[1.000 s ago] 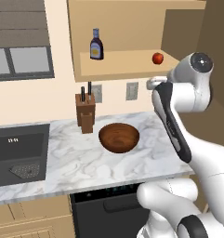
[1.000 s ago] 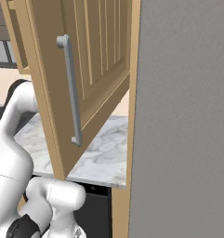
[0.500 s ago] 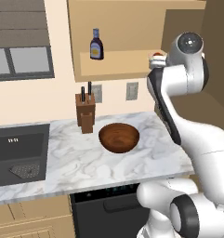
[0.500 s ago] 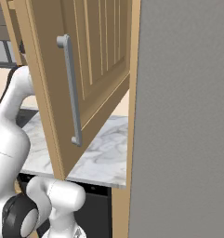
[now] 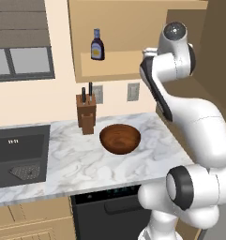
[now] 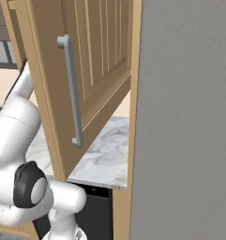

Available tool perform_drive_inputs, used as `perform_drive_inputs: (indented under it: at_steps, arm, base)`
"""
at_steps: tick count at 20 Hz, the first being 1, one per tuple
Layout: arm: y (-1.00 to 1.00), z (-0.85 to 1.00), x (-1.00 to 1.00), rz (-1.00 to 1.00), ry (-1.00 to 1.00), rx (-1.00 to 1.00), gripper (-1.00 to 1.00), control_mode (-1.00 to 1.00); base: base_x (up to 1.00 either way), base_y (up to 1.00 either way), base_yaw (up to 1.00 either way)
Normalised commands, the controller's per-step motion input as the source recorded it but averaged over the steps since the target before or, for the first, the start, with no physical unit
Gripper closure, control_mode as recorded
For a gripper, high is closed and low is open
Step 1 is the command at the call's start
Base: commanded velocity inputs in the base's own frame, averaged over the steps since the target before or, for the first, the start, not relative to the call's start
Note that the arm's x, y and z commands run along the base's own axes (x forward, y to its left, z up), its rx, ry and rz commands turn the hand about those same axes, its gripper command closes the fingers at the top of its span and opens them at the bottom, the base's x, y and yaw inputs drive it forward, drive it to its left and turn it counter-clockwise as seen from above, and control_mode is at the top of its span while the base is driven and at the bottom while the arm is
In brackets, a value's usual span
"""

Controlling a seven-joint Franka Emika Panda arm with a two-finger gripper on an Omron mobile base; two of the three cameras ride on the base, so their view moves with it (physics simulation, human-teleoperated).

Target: Pick the apple from the cabinet and place it in the bowl. Then pick the bowl and place it in the sink. Then turn on the sink facuet.

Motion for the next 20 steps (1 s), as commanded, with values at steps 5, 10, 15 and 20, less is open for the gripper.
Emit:
perform_drive_inputs:
  at_steps: [5,10,15,20]
  arm:
    - [-0.09,-0.17,0.59,0.00,0.00,0.00,-1.00,-1.00]
    - [-0.12,-0.04,0.40,0.00,0.00,0.00,-1.00,-1.00]
    - [-0.19,0.00,0.27,0.00,0.00,0.00,-1.00,-1.00]
    - [-0.19,-0.03,0.09,0.00,0.00,0.00,-1.00,-1.00]
  base:
    - [0.00,0.00,0.00]
    - [0.00,0.00,0.00]
    - [0.00,0.00,0.00]
    - [0.00,0.00,0.00]
